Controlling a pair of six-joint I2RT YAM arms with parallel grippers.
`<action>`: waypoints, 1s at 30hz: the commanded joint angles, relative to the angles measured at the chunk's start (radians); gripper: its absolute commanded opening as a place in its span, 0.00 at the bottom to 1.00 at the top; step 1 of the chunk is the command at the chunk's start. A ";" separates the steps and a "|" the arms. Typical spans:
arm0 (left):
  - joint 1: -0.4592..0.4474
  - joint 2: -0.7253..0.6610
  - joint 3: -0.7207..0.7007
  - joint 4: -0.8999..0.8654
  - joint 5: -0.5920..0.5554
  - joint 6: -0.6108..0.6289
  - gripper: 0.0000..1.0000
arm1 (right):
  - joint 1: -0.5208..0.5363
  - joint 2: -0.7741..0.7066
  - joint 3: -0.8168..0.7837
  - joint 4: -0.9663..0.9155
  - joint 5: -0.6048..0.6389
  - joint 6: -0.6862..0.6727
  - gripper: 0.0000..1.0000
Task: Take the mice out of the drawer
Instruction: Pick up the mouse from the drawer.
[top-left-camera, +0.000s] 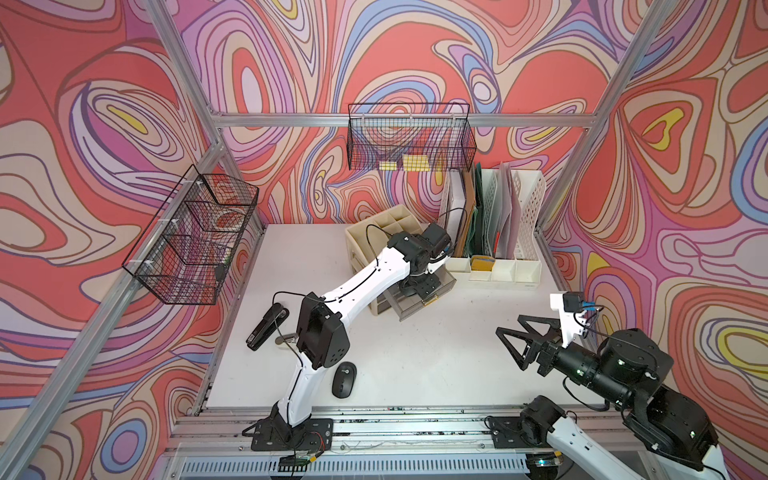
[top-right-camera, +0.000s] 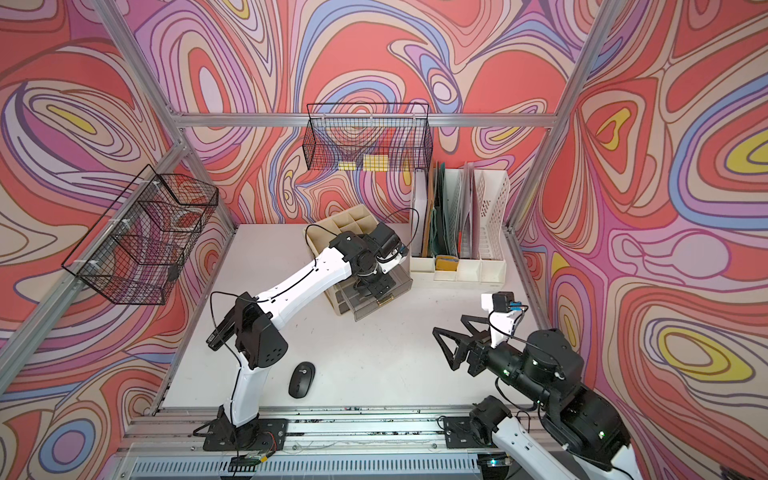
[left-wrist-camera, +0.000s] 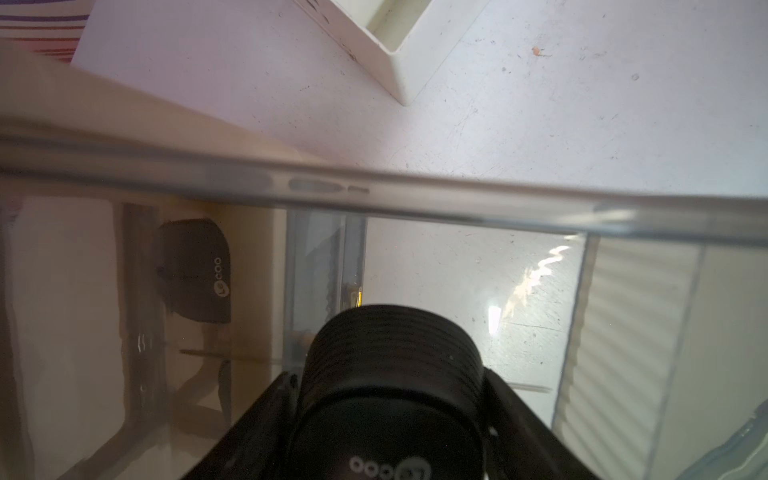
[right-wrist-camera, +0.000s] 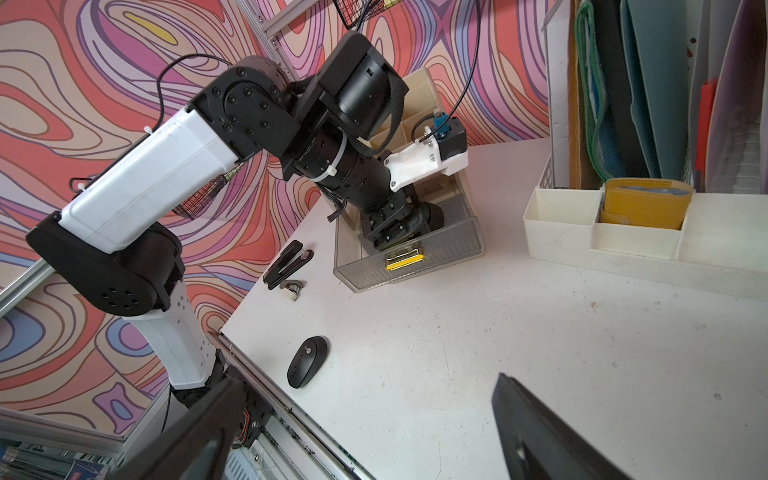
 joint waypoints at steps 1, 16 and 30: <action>0.016 0.040 -0.004 -0.074 -0.018 -0.034 0.73 | 0.002 0.005 -0.001 0.009 0.000 0.002 0.98; 0.005 -0.119 -0.071 0.031 0.084 -0.052 0.47 | 0.002 0.029 0.006 0.022 -0.011 -0.006 0.98; -0.047 -0.318 -0.133 0.086 0.011 -0.141 0.44 | 0.002 0.022 0.003 0.032 -0.021 0.008 0.98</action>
